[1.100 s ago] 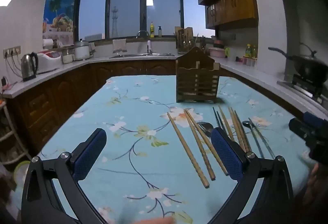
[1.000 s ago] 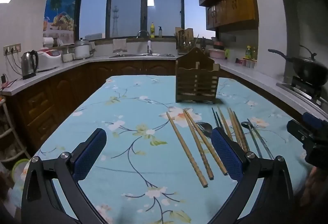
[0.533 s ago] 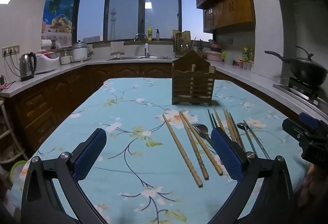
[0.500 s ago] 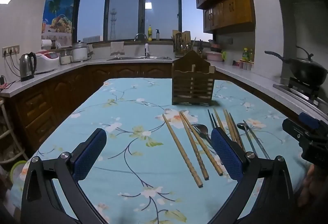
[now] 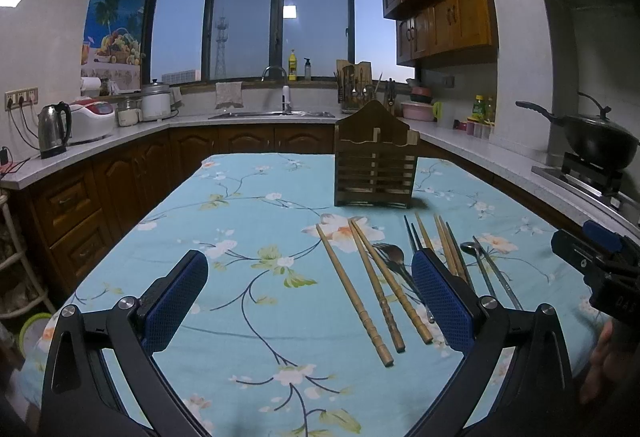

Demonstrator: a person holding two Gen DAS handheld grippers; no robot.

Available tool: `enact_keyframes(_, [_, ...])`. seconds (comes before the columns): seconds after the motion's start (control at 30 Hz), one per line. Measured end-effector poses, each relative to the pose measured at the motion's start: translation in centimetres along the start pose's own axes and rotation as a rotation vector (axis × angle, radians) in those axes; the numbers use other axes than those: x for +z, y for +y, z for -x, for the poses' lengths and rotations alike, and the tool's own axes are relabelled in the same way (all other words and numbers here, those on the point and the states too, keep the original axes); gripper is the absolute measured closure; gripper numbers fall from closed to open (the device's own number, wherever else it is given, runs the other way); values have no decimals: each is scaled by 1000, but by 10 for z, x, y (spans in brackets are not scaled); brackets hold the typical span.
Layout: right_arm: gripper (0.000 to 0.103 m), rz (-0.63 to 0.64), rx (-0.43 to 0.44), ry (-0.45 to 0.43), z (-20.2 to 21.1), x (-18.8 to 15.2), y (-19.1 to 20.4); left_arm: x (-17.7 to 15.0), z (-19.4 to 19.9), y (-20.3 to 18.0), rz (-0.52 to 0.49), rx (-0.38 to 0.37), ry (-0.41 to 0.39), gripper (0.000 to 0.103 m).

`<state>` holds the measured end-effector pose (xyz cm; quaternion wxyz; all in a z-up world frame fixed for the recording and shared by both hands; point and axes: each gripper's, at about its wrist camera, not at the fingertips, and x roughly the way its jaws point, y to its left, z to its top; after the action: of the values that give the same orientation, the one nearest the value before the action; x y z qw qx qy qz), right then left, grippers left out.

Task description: Organize utensils

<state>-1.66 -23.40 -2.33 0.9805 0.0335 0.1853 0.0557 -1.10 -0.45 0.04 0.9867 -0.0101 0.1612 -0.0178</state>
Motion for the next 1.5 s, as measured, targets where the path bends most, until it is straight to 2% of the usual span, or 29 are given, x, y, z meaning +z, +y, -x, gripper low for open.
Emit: enact_keyframes(1.5, [4, -10, 22, 2, -1, 0, 5, 2, 2, -3, 5, -7, 9, 0])
